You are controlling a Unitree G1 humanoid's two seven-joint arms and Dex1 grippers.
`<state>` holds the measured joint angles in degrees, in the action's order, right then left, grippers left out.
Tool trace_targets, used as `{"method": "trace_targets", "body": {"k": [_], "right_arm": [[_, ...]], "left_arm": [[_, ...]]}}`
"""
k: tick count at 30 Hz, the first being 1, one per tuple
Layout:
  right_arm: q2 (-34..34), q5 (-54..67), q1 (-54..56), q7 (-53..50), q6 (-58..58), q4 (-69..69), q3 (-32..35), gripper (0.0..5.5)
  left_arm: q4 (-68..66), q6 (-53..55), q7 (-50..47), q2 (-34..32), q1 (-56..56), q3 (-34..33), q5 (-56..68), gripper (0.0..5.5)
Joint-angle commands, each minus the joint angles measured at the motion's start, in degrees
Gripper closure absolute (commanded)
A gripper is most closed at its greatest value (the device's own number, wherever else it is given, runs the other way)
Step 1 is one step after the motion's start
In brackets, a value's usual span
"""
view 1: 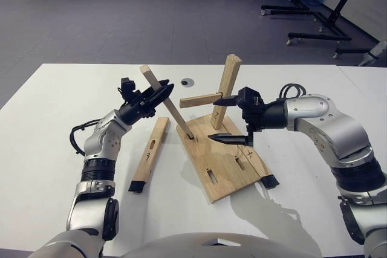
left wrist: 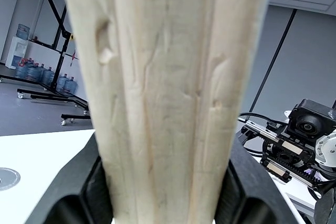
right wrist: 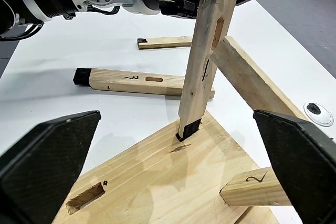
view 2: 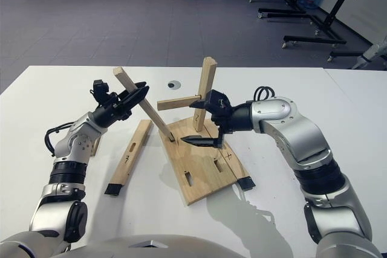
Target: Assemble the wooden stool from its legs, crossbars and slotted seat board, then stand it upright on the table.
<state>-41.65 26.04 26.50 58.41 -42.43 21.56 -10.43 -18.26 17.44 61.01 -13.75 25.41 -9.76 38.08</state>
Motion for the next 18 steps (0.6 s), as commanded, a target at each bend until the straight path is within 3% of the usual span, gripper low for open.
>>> {"method": "trace_targets", "body": {"k": [1, 18], "right_arm": [[0.3, 0.59, 0.24, -0.32, -0.42, 0.61, -0.15, 0.14], [0.61, 0.49, 0.68, -0.24, -0.36, 0.09, -0.23, 0.14]], "left_arm": [[1.39, 0.54, -0.27, -0.47, -1.12, 0.56, -0.63, 3.46], [-1.9, -1.27, 0.99, -0.8, -1.47, 1.89, -2.47, 3.46]]}}
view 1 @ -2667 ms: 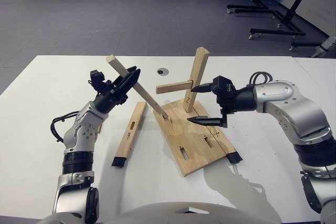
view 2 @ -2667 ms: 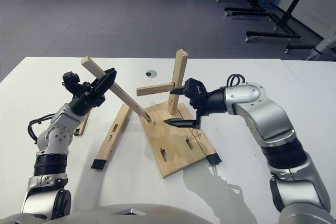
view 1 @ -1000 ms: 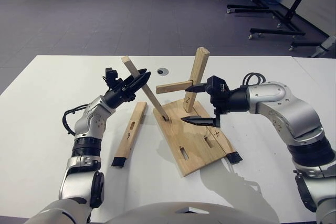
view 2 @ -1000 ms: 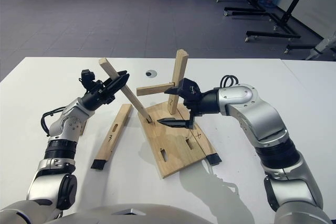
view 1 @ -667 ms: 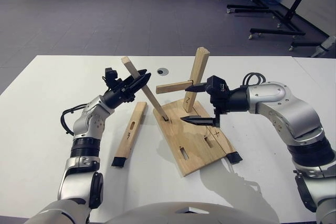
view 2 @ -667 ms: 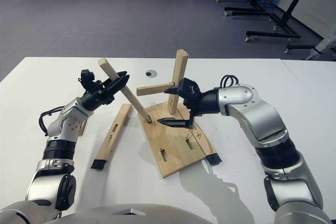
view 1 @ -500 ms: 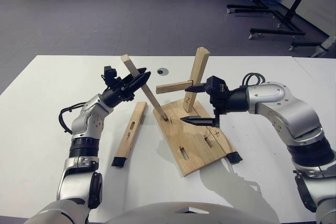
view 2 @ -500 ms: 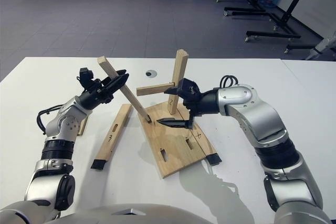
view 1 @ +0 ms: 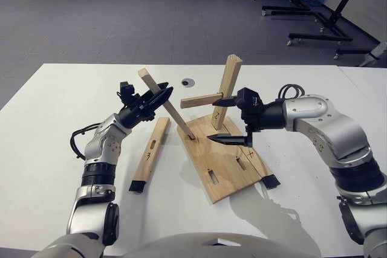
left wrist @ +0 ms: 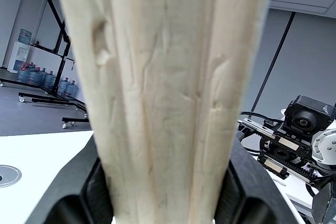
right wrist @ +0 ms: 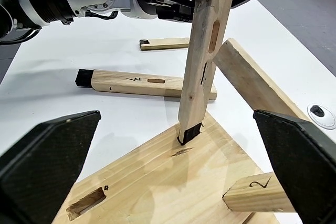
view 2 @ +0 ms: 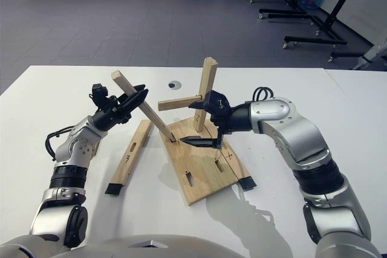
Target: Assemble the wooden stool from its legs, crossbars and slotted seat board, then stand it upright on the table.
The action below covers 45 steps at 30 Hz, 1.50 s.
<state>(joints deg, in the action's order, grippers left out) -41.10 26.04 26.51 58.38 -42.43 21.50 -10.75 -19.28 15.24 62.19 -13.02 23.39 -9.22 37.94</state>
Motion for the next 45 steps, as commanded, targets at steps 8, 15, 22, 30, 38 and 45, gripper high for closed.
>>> {"method": "trace_targets", "body": {"k": [8, 15, 22, 30, 38, 45], "right_arm": [[0.5, 0.44, 0.42, -0.59, -0.49, 0.42, 0.18, 0.14], [0.51, 0.54, 0.43, -0.76, -0.47, 0.44, 0.12, 0.14], [0.46, 0.58, 0.16, -0.85, -0.57, 0.71, 0.15, 0.14], [0.51, 0.63, 0.04, -0.91, -0.66, 0.93, 0.08, 0.14], [0.6, 0.73, -0.27, -1.15, -0.77, 1.19, 0.16, 0.14], [0.78, 0.95, -0.47, -1.49, -0.93, 1.62, 0.1, 0.14]], "left_arm": [[2.62, 2.48, -1.04, -3.37, 2.85, 1.4, -2.16, 3.46], [6.3, 3.02, -2.37, -3.67, 1.57, 2.23, -2.97, 3.46], [7.82, 3.47, -2.93, -3.25, -0.09, 2.73, -2.63, 3.46], [7.62, 3.57, -2.98, -2.79, -0.08, 3.18, -2.62, 3.46], [6.29, 2.93, -2.66, -3.32, 0.11, 3.31, -3.29, 3.46], [5.88, 2.68, -2.24, -4.3, 0.48, 3.18, -3.66, 3.46]]}}
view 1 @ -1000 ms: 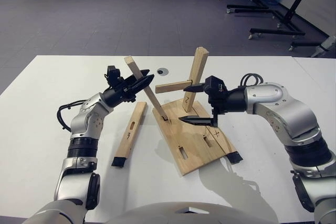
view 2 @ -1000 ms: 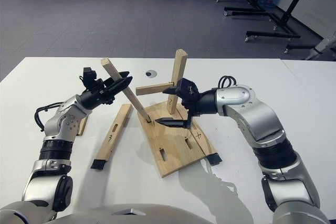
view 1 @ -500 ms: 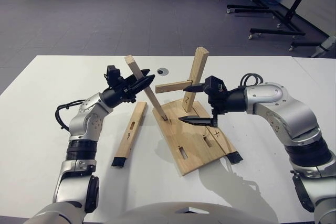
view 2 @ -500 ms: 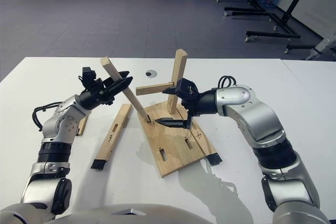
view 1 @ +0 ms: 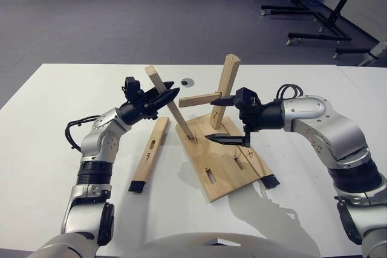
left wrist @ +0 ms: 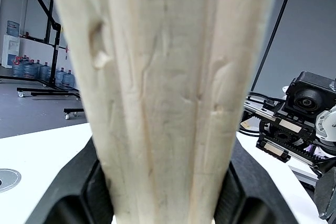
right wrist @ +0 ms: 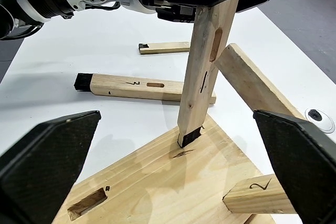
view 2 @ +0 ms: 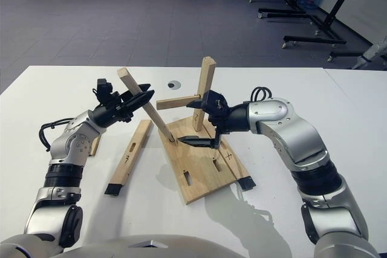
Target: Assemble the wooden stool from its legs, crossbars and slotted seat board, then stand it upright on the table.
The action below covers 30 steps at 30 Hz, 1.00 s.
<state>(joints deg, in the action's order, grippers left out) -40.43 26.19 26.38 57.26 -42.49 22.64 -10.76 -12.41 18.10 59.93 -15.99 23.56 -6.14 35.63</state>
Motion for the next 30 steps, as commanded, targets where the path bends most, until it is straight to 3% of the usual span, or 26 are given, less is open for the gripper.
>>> {"method": "trace_targets", "body": {"k": [1, 30], "right_arm": [[0.1, 0.88, -0.36, -0.44, -0.89, 0.5, 0.08, 0.14], [0.72, 1.35, -0.28, -1.39, -1.26, 0.82, -0.4, 0.14]], "left_arm": [[-1.3, -0.3, 0.13, -1.41, 0.37, 0.11, -1.45, 3.46], [-0.46, 1.99, -0.61, -2.34, 2.85, -0.95, -0.43, 3.46]]}}
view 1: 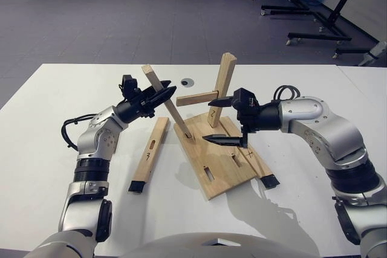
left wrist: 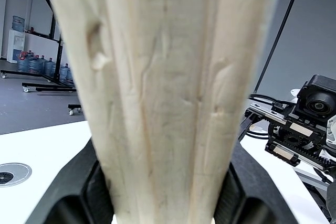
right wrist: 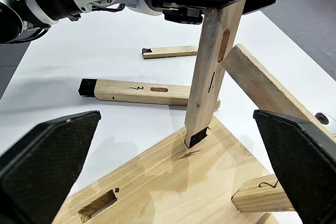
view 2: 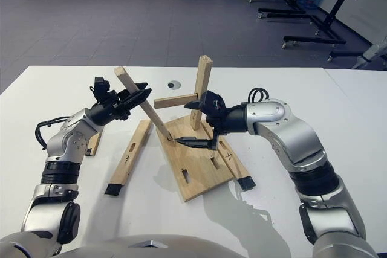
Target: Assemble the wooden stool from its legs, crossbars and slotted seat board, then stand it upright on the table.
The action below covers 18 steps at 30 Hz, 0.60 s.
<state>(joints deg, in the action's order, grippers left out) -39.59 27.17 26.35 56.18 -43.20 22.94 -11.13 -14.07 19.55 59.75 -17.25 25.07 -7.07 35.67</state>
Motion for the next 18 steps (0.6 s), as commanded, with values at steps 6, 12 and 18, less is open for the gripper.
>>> {"method": "trace_targets", "body": {"k": [6, 12, 18], "right_arm": [[-0.1, 0.42, -0.25, -0.32, -0.54, 0.6, -0.06, 0.14], [-0.1, 0.4, -0.37, -0.4, -0.55, 0.64, -0.06, 0.14], [-0.08, 0.4, -0.4, -0.43, -0.49, 0.54, -0.04, 0.14]], "left_arm": [[2.66, 0.95, -0.81, -1.15, 1.05, 0.15, -0.36, 3.46], [1.83, 0.3, -0.59, -0.69, 0.09, 0.4, -0.76, 3.46], [0.87, -0.14, -0.25, -0.76, -0.41, 0.44, -1.22, 3.46]]}}
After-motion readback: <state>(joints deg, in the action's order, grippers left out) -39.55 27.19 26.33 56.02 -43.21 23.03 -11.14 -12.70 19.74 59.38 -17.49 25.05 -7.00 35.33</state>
